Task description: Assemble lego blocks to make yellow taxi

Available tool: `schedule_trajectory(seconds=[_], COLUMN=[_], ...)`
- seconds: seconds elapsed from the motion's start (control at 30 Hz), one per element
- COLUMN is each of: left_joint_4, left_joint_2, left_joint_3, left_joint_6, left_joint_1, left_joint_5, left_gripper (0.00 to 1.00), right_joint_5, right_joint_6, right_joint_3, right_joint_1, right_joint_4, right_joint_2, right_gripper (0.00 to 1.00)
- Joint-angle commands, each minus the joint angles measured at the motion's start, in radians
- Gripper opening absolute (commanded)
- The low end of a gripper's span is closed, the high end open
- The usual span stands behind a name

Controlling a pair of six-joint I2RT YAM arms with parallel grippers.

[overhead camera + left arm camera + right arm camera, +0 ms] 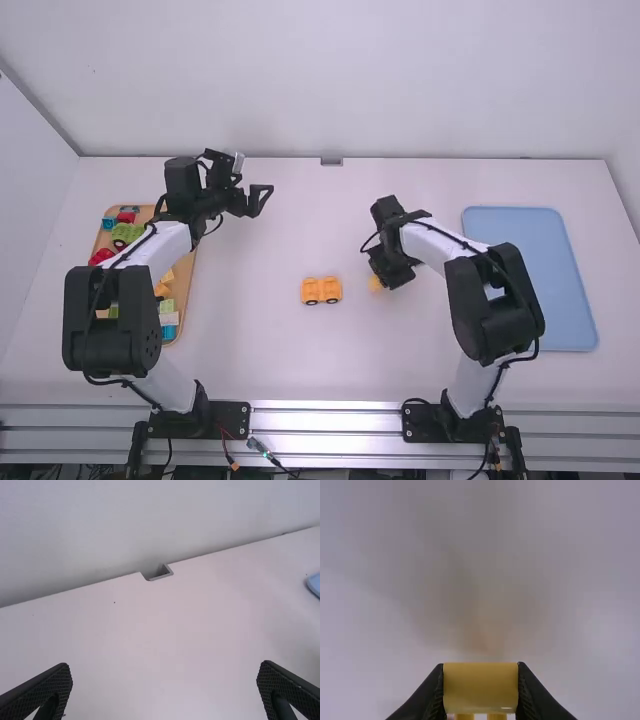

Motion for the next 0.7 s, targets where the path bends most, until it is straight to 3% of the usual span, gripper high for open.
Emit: schedule_trajectory(seconds=[0.0,0.1,0.33,0.5,0.67], left_joint_4=[0.002,0.001,0.000,-0.001,-0.002], left_joint_2=[0.005,0.005,0.005,0.005,0.005], left_joint_3=[-0.008,-0.008,-0.008,-0.008,-0.008], left_joint_6=[-0.014,-0.014,-0.014,-0.014,-0.014], left_joint_1=[-0.003,0.001,0.002,0.002,0.001], left_joint_5=[0.008,0.007,0.007,0.008,0.008], left_gripper=[0.99,0.99,0.99,0.99,0.99], right_joint_5=[-0.115,-0.162,-0.162,-0.154,-0.155], right_joint_6=[0.100,0.126,0.148,0.147,0.148], right_joint_3=[-0.060,-0.118,-0.157,-0.154,-0.156], right_joint_1=[-0.022,-0.041,-0.047,-0.047,-0.047], right_joint_4=[0.046,0.145,0.203,0.199,0.201], right_joint_2=[-0.010,-0.010,-0.010,-0.010,-0.010], right_gripper=[0.00,0.00,0.01,0.27,0.32])
